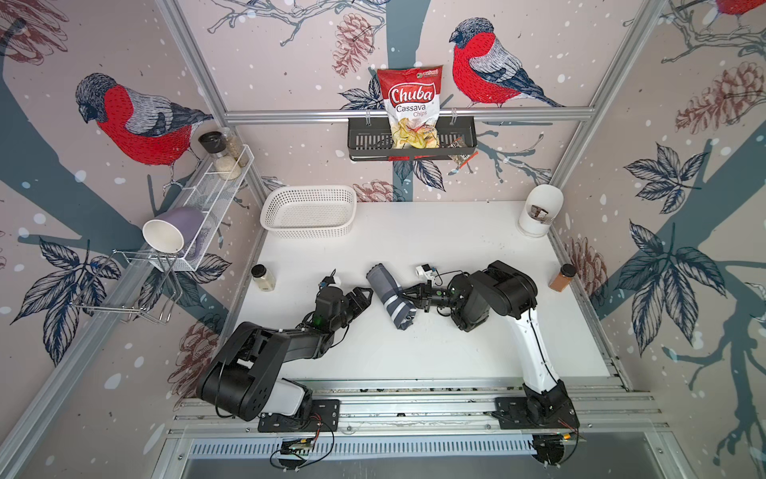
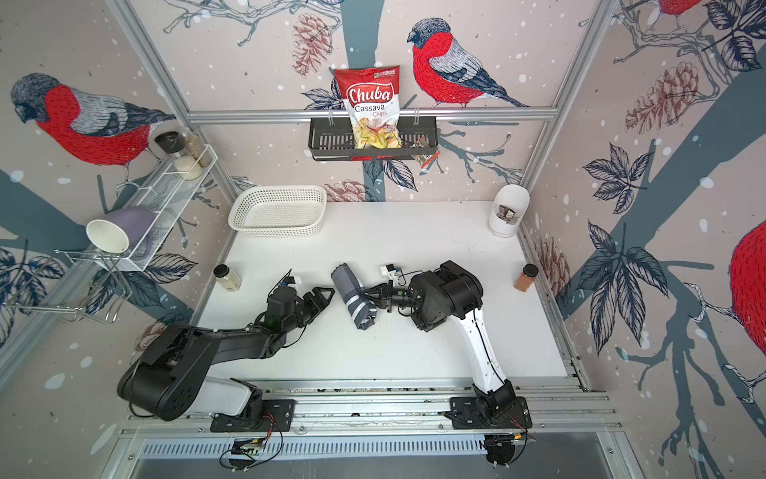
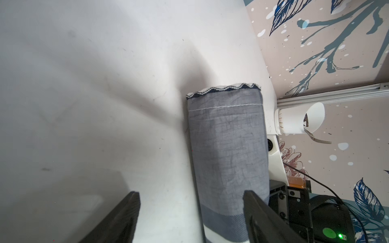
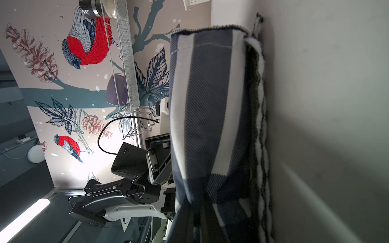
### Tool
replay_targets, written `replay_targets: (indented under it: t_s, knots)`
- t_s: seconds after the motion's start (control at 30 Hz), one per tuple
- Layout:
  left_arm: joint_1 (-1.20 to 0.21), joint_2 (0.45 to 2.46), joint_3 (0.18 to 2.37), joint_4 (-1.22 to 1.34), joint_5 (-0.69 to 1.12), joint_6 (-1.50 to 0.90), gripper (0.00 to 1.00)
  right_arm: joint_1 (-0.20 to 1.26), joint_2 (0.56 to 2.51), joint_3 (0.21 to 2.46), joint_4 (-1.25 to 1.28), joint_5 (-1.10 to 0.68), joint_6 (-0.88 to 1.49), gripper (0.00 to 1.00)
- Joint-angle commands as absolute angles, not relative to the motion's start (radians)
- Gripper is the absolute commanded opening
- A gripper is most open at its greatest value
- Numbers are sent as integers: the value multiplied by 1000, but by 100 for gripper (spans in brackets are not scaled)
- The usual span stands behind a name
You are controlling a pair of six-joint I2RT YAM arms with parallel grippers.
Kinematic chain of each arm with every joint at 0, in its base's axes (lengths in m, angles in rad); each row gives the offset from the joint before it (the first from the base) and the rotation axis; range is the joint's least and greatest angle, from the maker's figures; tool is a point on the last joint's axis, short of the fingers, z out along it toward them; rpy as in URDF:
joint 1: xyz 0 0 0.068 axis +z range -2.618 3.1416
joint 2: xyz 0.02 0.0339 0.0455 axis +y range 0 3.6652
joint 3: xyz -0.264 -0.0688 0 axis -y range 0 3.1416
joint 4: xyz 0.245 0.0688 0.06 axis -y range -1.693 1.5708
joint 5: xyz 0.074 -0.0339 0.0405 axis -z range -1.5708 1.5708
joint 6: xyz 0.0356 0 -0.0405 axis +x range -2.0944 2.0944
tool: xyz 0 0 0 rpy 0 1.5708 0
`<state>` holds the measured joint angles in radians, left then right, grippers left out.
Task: Roll up the pillowcase
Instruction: Pick up the pillowcase from the center of the board.
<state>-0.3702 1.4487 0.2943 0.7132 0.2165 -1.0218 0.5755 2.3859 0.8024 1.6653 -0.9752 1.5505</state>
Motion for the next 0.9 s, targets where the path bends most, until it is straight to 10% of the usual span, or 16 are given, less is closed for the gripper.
replay_targets:
  t_s: [0.0,0.57,0.87]
  knots:
    - [-390,1488,314,814,230,-1045,79,560,2430,776,1859,-939,1614,0]
    - [-496,1766,417,993,282,-1090,51,546,2489,744,1849,-908,1599,7]
    - [-508,1822,442,1001,282,-1069,14,537,2479,722,1820,-889,1571,32]
